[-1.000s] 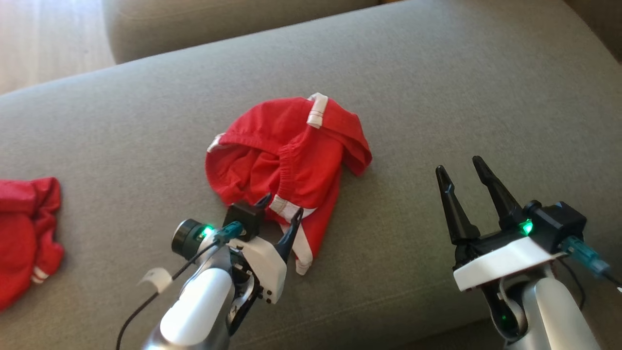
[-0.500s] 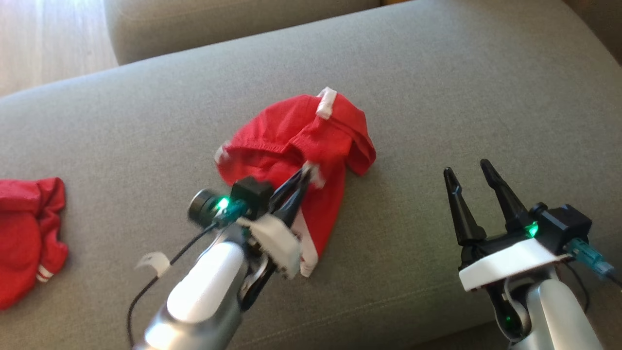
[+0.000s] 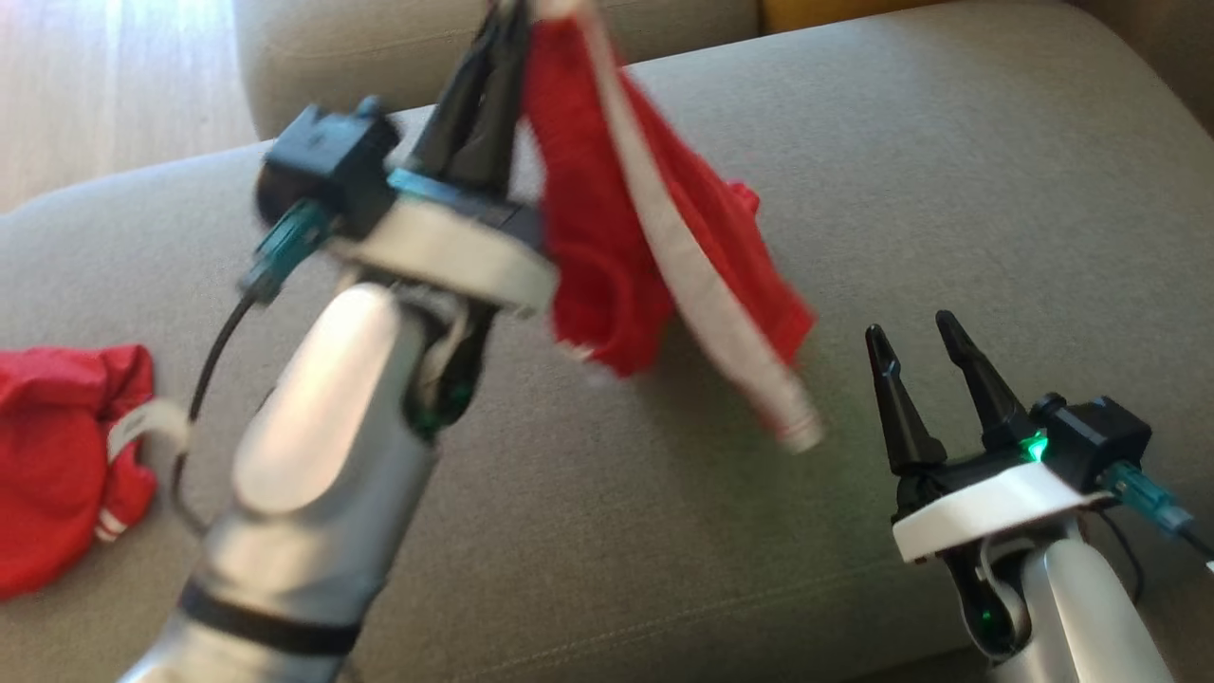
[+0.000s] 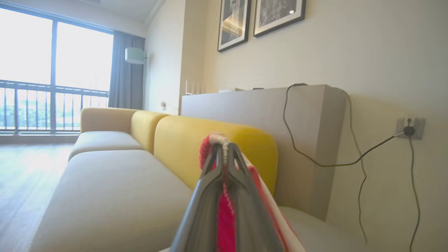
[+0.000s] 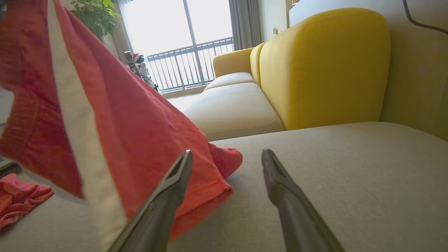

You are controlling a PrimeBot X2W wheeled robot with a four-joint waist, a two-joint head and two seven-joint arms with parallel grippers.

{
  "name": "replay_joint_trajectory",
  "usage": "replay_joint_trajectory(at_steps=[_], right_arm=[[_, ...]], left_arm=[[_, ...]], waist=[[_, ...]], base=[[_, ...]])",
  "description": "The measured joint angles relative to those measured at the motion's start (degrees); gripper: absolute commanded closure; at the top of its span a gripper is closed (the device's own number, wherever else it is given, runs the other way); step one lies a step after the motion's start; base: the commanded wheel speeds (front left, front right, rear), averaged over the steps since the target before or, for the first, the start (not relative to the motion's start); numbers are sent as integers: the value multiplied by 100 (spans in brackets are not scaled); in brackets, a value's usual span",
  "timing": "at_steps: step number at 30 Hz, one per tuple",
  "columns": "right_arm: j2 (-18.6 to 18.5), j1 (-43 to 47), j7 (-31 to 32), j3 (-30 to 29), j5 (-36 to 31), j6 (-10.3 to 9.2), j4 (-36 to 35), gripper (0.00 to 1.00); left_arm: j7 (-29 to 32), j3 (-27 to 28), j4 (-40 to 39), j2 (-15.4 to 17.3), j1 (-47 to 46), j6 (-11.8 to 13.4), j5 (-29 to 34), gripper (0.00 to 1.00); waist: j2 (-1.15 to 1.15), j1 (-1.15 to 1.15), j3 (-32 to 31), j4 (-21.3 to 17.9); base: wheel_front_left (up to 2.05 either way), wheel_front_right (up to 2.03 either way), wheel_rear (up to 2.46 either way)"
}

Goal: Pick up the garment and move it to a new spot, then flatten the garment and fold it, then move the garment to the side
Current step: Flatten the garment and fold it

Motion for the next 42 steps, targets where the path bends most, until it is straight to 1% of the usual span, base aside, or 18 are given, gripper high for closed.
replay_joint_trajectory(at_steps=[2, 4, 6, 9, 11, 14, 17, 18, 19, 20, 23, 26, 28, 32, 34, 37, 39, 42], right_arm=[[0, -46, -14, -4, 0, 0, 23, 0], [0, -55, -52, -4, -1, 0, 30, 0], [0, -54, -53, -23, -2, 0, 47, 0], [-1, -53, -65, -64, -56, 0, 90, 0], [-1, -54, -70, -67, -141, 0, 134, 0], [0, -54, -68, -60, -269, 0, 235, 0], [0, -54, 1, -86, -430, 0, 392, 0], [0, -53, 30, -93, -456, 0, 430, 0], [0, -53, 68, -101, -465, 0, 456, 0], [0, -53, 77, -109, -464, 0, 485, 0], [2, -49, 170, -170, -461, 0, 579, 0], [3, -35, 241, -299, -370, 0, 717, 0], [2, -16, 269, -347, -255, 0, 831, 0], [4, 78, 287, -346, -7, 0, 1116, 0], [3, 78, 286, -349, 324, 0, 1368, 0], [5, 9, 249, -402, 606, 0, 1859, 0], [5, -151, 199, -410, 812, 0, 2297, 0], [5, -555, 114, -381, 926, 0, 2944, 0]], left_arm=[[0, 167, 96, 147, 264, -108, 109, 100], [1, 224, 277, 371, 634, -242, 218, 100], [1, 137, 557, 594, 1070, -444, 307, 100], [3, -153, 1117, 808, 1711, -566, 422, 100], [4, -344, 1397, 888, 2031, -637, 495, 100], [4, -597, 1694, 928, 2235, -711, 614, 100], [4, -641, 1938, 873, 2271, -646, 621, 100], [4, -613, 1980, 844, 2270, -603, 620, 78], [4, -589, 2015, 813, 2270, -539, 603, 33], [4, -548, 2030, 782, 2271, -485, 581, 0], [4, -334, 1879, 680, 2271, -402, 469, 0], [4, -172, 1546, 636, 2317, -391, 458, 0], [4, -44, 1293, 624, 2466, -299, 461, 0], [4, 134, 878, 628, 2975, -213, 524, 0], [4, 191, 712, 627, 3217, -193, 565, 0], [4, 222, 519, 608, 3394, -198, 628, 0], [4, 216, 485, 589, 3410, -205, 682, 0], [4, 189, 489, 559, 3410, -254, 756, 0]], waist=[[0, 0, 9, 68], [0, 0, 19, 137], [0, 0, 30, 212], [0, 0, 36, 352], [0, 0, 33, 455], [0, 0, 17, 599], [0, 0, -20, 768], [0, 0, -32, 805], [0, 0, -47, 838], [0, 0, -66, 867], [0, 0, -138, 937], [0, 0, -217, 985], [0, 0, -259, 1007], [0, 0, -278, 1044], [0, 0, -269, 1068], [0, 0, -245, 1142], [0, 0, -231, 1209], [0, 0, -203, 1318]], base=[[0, 0, 0], [0, 0, 0], [0, 0, 0], [0, 0, 0], [0, 0, 0], [0, 0, 0], [0, 0, 0], [0, 0, 0], [0, 0, 0], [0, 0, 0], [0, 0, 0], [0, 0, 0], [0, 0, 0], [0, 0, 0], [0, 0, 0], [0, 0, 0], [0, 0, 0], [0, 0, 0]])
